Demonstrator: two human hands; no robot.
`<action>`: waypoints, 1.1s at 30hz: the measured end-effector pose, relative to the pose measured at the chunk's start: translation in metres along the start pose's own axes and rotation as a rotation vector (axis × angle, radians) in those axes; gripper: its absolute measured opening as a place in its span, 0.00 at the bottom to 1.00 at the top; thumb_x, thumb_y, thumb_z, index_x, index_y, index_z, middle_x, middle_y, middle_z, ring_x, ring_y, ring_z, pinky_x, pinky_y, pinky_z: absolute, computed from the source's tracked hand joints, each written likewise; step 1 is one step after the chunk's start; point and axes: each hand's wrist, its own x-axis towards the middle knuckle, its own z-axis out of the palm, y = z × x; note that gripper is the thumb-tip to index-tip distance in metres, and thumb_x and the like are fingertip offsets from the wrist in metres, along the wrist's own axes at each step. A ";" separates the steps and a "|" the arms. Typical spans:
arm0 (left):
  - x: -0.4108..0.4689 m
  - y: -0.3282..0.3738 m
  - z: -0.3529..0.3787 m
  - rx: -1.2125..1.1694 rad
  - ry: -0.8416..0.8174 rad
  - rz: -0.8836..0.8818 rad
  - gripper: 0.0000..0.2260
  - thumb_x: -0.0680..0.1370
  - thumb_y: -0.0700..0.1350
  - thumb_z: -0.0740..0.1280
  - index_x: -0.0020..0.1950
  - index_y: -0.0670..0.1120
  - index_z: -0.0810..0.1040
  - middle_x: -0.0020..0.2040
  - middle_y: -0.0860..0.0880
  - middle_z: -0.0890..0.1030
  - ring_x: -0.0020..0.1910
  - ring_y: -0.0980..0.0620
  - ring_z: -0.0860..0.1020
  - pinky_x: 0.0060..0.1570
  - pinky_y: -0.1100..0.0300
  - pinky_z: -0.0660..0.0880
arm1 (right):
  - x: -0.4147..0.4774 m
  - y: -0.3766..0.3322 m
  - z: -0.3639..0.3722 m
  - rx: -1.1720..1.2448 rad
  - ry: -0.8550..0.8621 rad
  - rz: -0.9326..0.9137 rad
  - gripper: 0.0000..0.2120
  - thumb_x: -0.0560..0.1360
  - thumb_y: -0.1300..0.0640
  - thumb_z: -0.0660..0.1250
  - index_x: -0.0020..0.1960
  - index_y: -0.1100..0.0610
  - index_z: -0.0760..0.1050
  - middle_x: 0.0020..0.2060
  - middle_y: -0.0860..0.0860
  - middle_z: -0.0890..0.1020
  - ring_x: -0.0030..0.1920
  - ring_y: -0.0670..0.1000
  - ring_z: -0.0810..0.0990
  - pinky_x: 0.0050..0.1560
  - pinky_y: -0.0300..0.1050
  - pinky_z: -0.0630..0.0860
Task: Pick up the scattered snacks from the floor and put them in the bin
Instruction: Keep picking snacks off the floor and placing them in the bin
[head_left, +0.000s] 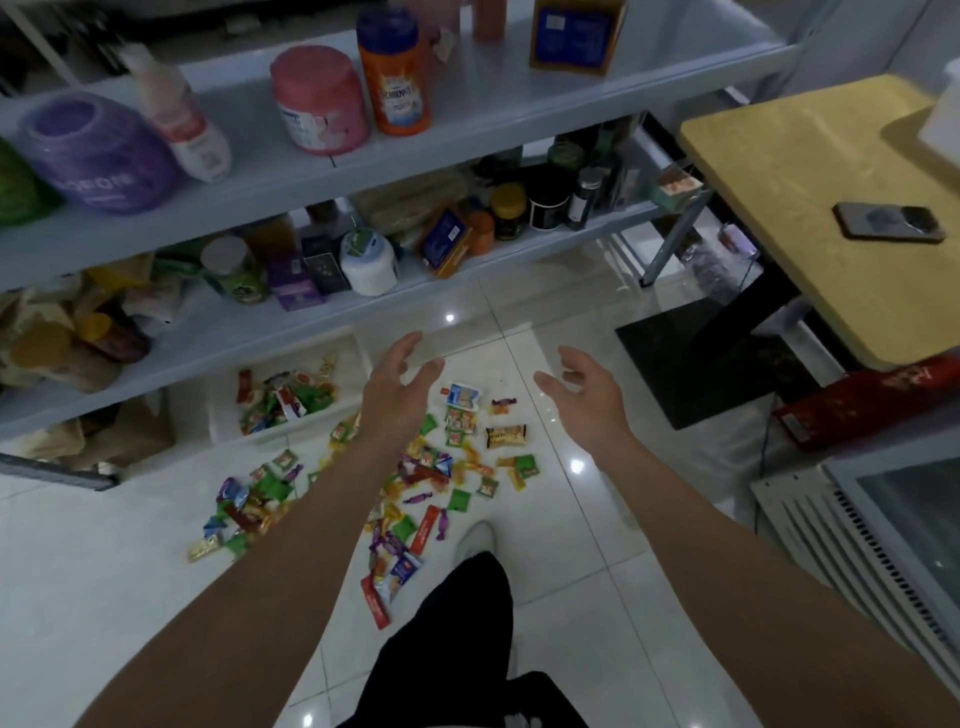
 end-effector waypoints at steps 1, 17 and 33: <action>0.010 0.000 0.004 0.006 0.006 -0.007 0.18 0.78 0.51 0.66 0.67 0.58 0.71 0.68 0.55 0.71 0.65 0.55 0.69 0.61 0.59 0.67 | 0.013 -0.001 0.000 -0.002 -0.005 0.011 0.26 0.75 0.50 0.70 0.71 0.52 0.69 0.64 0.50 0.74 0.63 0.47 0.73 0.62 0.43 0.71; 0.094 0.058 0.078 0.045 0.105 -0.012 0.19 0.78 0.50 0.66 0.69 0.55 0.70 0.70 0.54 0.70 0.66 0.57 0.68 0.65 0.57 0.67 | 0.153 -0.032 -0.022 -0.043 -0.209 -0.057 0.25 0.75 0.51 0.70 0.70 0.54 0.69 0.65 0.49 0.73 0.62 0.46 0.73 0.63 0.41 0.70; 0.054 0.035 0.100 -0.043 0.292 -0.127 0.19 0.78 0.51 0.66 0.69 0.54 0.71 0.70 0.52 0.70 0.68 0.53 0.68 0.58 0.59 0.69 | 0.157 -0.005 -0.032 -0.126 -0.375 -0.059 0.26 0.75 0.52 0.70 0.71 0.54 0.68 0.66 0.50 0.73 0.63 0.47 0.73 0.57 0.36 0.70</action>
